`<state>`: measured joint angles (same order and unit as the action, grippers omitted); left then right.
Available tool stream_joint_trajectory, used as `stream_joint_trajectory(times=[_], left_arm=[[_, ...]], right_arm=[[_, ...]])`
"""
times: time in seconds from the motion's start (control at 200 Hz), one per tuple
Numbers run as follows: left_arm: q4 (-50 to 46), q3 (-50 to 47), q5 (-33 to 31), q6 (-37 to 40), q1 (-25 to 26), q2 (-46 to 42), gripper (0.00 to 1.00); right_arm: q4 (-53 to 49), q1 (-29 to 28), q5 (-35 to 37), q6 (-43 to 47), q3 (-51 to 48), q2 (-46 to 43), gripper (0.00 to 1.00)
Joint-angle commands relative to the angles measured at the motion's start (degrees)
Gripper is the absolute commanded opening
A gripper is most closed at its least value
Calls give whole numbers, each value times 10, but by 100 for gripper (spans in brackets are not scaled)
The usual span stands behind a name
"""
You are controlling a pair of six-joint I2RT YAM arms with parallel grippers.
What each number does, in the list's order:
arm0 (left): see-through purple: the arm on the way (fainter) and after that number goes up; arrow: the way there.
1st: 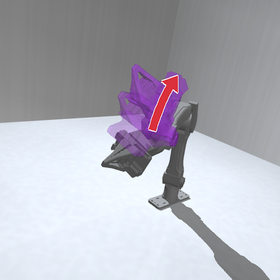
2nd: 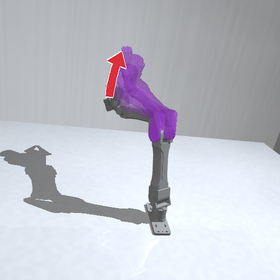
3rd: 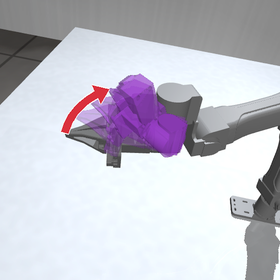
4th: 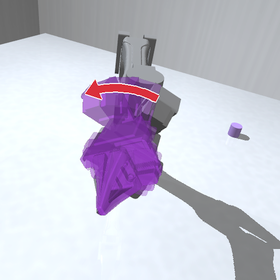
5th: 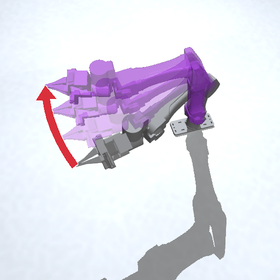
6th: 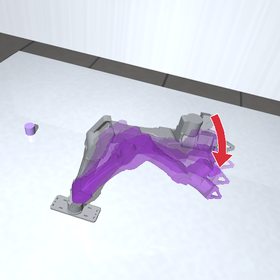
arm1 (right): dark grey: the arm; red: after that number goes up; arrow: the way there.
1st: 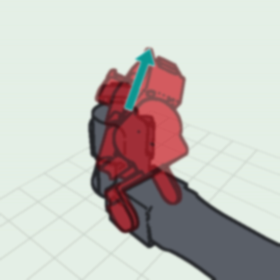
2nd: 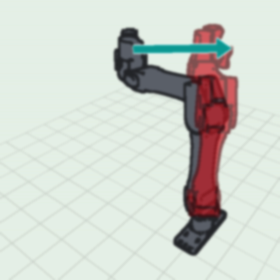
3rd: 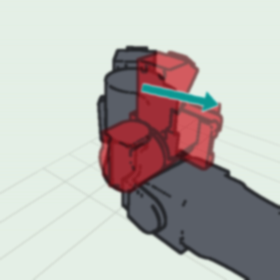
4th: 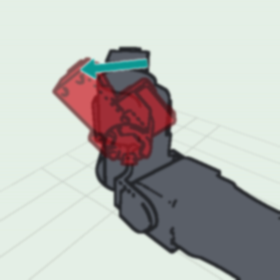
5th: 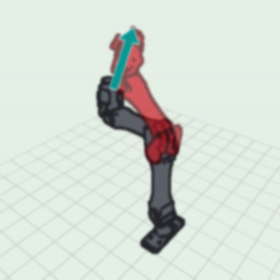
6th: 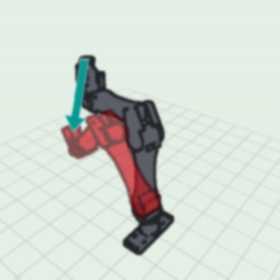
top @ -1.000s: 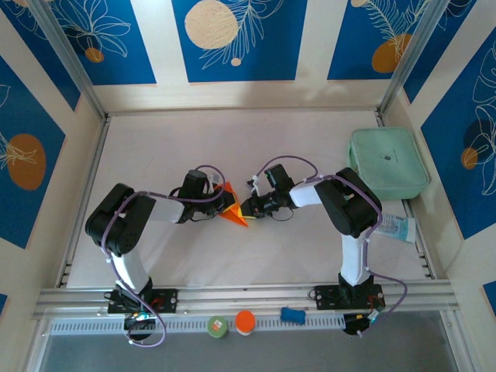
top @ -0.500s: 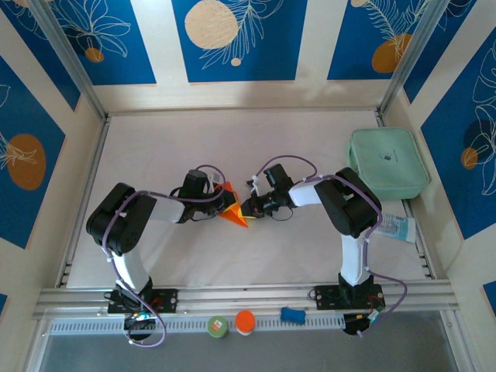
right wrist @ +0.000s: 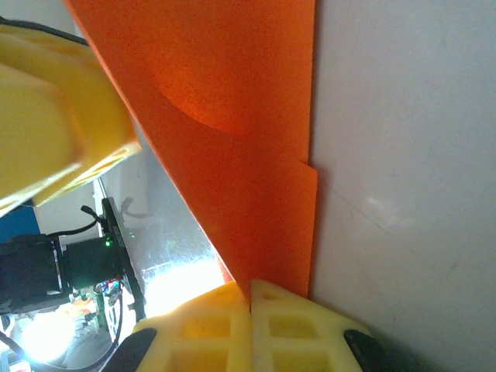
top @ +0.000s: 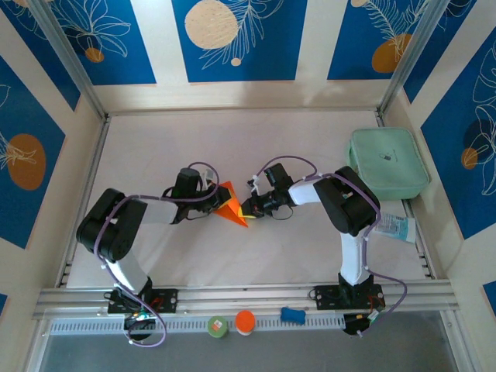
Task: Fold a paper plane with a square sheet of paper (pick it up from the middle)
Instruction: Fourth fold the wing at the center of the table.
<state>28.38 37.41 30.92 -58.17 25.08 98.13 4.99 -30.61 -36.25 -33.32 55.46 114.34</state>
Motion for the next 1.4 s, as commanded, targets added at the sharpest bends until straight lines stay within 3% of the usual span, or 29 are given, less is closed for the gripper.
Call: stream_joint_trajectory(times=[0.0,0.255,0.575,1.0,1.396], left_arm=[[40,-9,13,-8,-1,24,19],[98,-1,34,-38,-1,66,16],[84,2,28,-34,0,77,16],[60,13,28,-16,-3,58,18],[36,22,21,0,-2,67,16]], right_arm=[[-53,11,59,-1,-7,31,1],[-47,12,57,-3,-10,29,0],[-63,11,69,2,-4,30,12],[-66,10,75,7,-10,34,2],[-72,10,79,4,-5,37,3]])
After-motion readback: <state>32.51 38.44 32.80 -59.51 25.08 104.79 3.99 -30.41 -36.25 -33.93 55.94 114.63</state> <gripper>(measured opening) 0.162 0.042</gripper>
